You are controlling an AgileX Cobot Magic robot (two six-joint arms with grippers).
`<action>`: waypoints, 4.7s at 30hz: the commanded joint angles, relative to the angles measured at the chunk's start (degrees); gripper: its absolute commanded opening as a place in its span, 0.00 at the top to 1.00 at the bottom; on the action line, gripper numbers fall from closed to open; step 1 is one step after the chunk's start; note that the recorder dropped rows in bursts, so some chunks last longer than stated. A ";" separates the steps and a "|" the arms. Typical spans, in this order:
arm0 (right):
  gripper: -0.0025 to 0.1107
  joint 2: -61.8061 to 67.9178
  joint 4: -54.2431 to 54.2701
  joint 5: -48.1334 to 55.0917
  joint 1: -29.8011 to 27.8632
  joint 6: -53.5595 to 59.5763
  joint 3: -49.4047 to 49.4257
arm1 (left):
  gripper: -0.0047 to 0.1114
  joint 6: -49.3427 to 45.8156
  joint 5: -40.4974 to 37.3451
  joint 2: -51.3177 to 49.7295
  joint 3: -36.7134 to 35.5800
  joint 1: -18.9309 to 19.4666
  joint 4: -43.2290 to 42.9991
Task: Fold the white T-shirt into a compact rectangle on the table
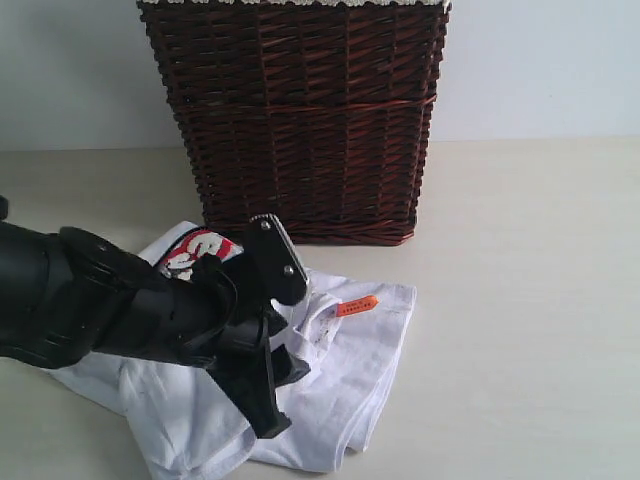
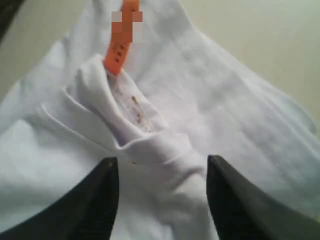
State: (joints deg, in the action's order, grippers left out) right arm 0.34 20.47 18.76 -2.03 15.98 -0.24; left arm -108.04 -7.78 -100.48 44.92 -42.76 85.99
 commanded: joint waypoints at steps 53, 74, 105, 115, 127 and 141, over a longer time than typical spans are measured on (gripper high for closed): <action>0.98 -0.34 0.16 -0.62 0.04 0.34 0.24 | 0.46 6.49 0.70 7.08 -0.19 6.16 -2.67; 0.98 -0.34 0.16 -0.62 0.04 0.34 0.24 | 0.46 6.49 0.70 7.08 -0.19 6.16 -2.67; 0.98 -0.34 0.16 -0.51 0.04 0.34 0.24 | 0.46 6.49 -4.88 7.08 -0.19 6.16 -2.41; 0.98 -0.34 0.16 -0.51 0.04 0.34 0.24 | 0.46 6.53 -11.58 8.39 -0.19 6.16 -2.52; 0.98 -0.34 0.16 -0.51 0.04 0.34 0.24 | 0.46 6.42 -15.45 5.81 -0.19 6.16 -4.77; 0.98 -0.34 0.16 -0.51 0.04 0.34 0.24 | 0.46 4.82 -15.56 -3.13 -0.19 6.16 -6.19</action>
State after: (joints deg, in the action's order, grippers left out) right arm 0.34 20.47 18.76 -2.03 15.98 -0.24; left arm -102.91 -25.20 -102.93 44.89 -36.63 79.64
